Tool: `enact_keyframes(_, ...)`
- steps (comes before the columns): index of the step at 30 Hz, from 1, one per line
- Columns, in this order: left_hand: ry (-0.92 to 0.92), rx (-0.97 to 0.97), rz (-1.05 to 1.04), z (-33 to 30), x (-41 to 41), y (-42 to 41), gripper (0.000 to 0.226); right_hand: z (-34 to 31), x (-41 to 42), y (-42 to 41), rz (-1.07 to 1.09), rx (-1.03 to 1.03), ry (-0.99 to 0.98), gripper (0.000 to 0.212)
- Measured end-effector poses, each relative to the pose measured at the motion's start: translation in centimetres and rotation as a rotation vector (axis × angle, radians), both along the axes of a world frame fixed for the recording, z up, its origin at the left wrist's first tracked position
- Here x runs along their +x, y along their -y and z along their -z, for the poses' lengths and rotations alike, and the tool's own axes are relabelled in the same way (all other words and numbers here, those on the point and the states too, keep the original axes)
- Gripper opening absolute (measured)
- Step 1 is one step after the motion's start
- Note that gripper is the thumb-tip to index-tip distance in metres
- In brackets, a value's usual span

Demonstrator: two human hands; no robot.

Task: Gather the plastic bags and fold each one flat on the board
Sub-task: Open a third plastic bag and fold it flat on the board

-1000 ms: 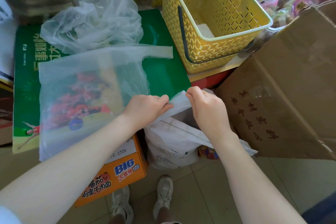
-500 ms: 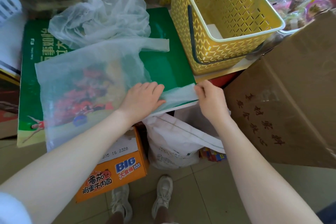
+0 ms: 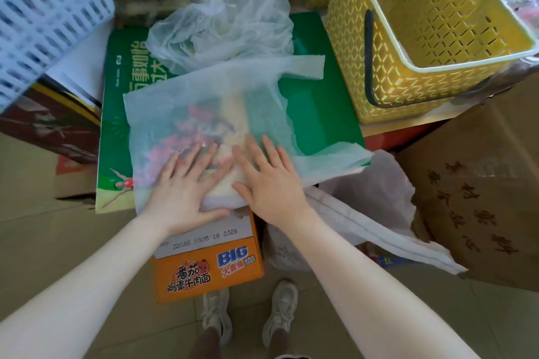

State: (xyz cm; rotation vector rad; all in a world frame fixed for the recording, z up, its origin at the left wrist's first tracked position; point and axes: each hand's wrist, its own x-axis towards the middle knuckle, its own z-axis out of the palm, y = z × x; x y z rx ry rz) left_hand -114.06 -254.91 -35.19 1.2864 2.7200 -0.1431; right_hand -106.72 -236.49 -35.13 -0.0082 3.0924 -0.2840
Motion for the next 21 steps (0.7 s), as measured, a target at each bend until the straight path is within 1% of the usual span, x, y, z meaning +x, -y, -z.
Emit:
enact_keyframes(3,-0.027,-0.034,0.097,0.4,-0.5,1.0,0.086,0.8,2.1,-2.9,0.105,0.072,0.053,0.068)
enact_keyframes(7,-0.007,0.015,0.195,0.2,-0.5,1.8,0.079,0.1,5.6,-7.6,0.227,0.117,0.149,0.082)
enact_keyframes(9,0.046,0.087,0.226,-0.1,-0.1,2.3,0.073,-0.5,5.9,-8.7,0.336,0.083,0.183,0.09)
enact_keyframes(11,0.07,0.181,0.236,-0.4,0.4,2.7,0.063,-1.6,5.2,-8.1,0.415,0.004,0.16,0.09)
enact_keyframes(12,0.063,0.232,0.224,-0.7,0.5,2.8,0.058,-2.2,4.7,-7.1,0.401,-0.012,0.11,0.087)
enact_keyframes(13,0.044,0.276,0.202,-1.0,0.3,2.9,0.055,-2.8,4.2,-5.8,0.339,0.001,0.05,0.082)
enact_keyframes(16,-0.033,0.33,0.126,-2.5,-0.8,3.1,0.052,-3.6,2.2,-1.0,0.043,0.021,-0.077,0.07)
enact_keyframes(17,-0.047,0.325,0.113,-2.9,-1.1,3.3,0.055,-3.5,1.5,0.5,-0.042,0.027,-0.072,0.069)
enact_keyframes(19,-0.052,0.273,0.1,-2.8,-1.3,4.2,0.074,-2.4,0.3,2.7,-0.156,0.057,-0.035,0.071)
enact_keyframes(21,-0.002,0.234,0.068,-2.4,-1.1,5.4,0.085,-1.0,-0.3,3.1,-0.189,0.088,0.019,0.072)
